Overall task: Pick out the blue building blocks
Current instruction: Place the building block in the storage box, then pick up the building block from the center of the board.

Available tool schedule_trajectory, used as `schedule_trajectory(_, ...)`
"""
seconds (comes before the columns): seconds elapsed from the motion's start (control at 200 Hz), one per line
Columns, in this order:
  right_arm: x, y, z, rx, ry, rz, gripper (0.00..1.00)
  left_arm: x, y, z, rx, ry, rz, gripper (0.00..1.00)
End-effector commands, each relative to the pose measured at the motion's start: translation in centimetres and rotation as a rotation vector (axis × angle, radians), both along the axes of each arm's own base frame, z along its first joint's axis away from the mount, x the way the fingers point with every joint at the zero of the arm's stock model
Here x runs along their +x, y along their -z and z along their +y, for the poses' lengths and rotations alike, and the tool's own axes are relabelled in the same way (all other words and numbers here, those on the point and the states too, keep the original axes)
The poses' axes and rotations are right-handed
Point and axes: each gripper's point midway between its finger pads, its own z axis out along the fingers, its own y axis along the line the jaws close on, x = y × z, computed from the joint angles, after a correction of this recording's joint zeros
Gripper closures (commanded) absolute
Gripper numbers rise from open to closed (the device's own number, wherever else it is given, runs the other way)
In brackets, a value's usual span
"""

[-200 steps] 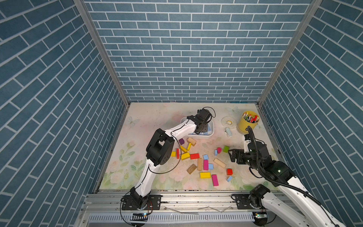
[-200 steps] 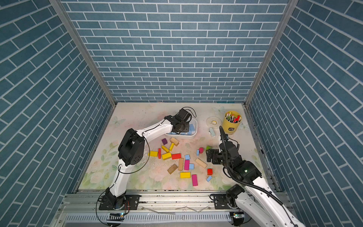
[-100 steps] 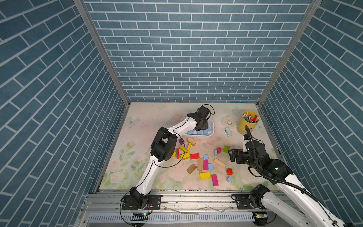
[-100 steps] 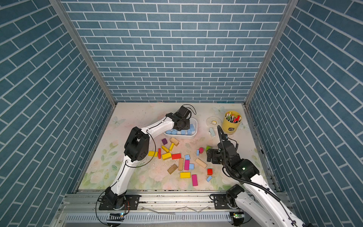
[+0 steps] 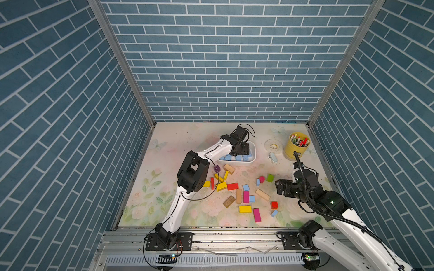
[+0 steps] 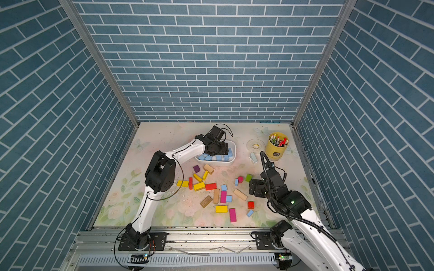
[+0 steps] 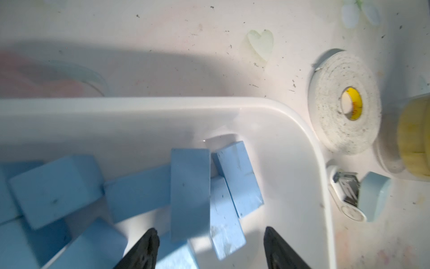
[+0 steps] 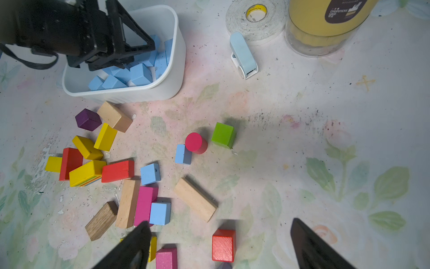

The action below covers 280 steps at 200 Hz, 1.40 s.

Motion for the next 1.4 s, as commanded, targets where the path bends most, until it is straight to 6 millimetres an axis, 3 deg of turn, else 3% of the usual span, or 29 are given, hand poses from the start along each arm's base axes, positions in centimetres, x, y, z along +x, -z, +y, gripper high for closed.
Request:
schedule_trajectory(0.0,-0.3,-0.7,-0.8,0.005,0.053,0.013,0.06,-0.8,-7.3,0.3,-0.086,0.039,-0.124,0.23)
schedule_trajectory(0.155,-0.9,0.2,-1.0,-0.028,0.048,0.073,0.07,-4.1,-10.5,2.2,-0.124,0.053,-0.169,0.15)
schedule_trajectory(0.285,-1.6,1.5,-1.0,-0.040,0.050,0.142,0.07,-7.2,-11.4,3.8,-0.129,0.057,-0.194,0.09)
schedule_trajectory(0.5,-2.9,3.6,-0.2,-0.002,0.039,0.244,0.09,-11.8,-10.4,5.0,-0.134,0.091,-0.186,0.01)
schedule_trajectory(0.68,-2.0,3.9,0.6,0.020,0.054,0.256,0.13,-14.6,-9.4,5.9,-0.127,0.129,-0.184,0.01)
schedule_trajectory(0.955,0.1,5.2,2.2,0.008,0.081,0.286,0.22,-17.0,-9.2,9.5,-0.071,0.155,-0.265,0.01)
schedule_trajectory(1.395,4.6,5.6,6.8,-0.119,0.043,0.274,0.33,-18.0,-10.9,11.1,-0.083,0.188,-0.360,0.01)
